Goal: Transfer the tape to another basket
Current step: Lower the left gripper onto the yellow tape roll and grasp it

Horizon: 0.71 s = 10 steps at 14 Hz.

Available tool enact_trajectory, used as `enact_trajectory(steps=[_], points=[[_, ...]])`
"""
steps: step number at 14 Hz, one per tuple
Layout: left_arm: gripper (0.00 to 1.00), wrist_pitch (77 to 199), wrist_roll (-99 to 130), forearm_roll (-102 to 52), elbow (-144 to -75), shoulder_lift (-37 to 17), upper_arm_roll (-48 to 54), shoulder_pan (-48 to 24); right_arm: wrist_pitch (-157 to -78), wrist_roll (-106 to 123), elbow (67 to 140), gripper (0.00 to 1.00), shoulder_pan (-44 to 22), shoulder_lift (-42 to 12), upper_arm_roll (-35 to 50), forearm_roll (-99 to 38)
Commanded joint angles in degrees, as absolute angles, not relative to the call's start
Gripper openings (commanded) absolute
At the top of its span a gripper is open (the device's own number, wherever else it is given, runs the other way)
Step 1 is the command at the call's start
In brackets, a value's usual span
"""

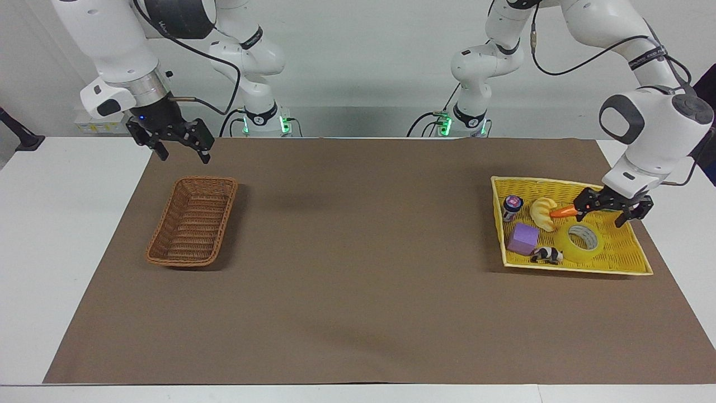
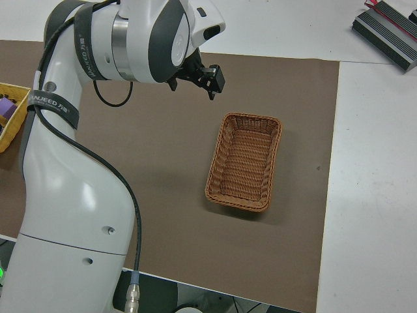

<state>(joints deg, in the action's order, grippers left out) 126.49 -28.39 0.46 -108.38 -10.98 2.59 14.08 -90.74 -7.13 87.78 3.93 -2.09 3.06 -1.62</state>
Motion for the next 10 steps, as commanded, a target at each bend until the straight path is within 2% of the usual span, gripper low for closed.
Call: enact_trajectory(steps=[1,8,9,10], points=[[1.00,132.2,-30.7,0.2,-108.3,-14.7,3.1,17.0,-90.0,-5.5,88.3,1.00,4.7,-1.3,3.3,-2.7],[1.00,136.3,-31.3,-0.1,-110.1,-19.4,3.1,19.5,-90.0,-5.2,87.7,1.00,4.2,-1.2,4.0,-3.0],[0.95,136.2,-31.3,-0.1,-110.3,-19.4,3.1,19.5,-90.0,-5.1,87.6,1.00,4.0,-0.8,4.1,-3.1],[0.69,136.1,-31.3,-0.3,-110.5,-19.4,3.2,19.3,-89.8,-5.4,87.6,1.00,3.7,0.3,4.2,-2.9]])
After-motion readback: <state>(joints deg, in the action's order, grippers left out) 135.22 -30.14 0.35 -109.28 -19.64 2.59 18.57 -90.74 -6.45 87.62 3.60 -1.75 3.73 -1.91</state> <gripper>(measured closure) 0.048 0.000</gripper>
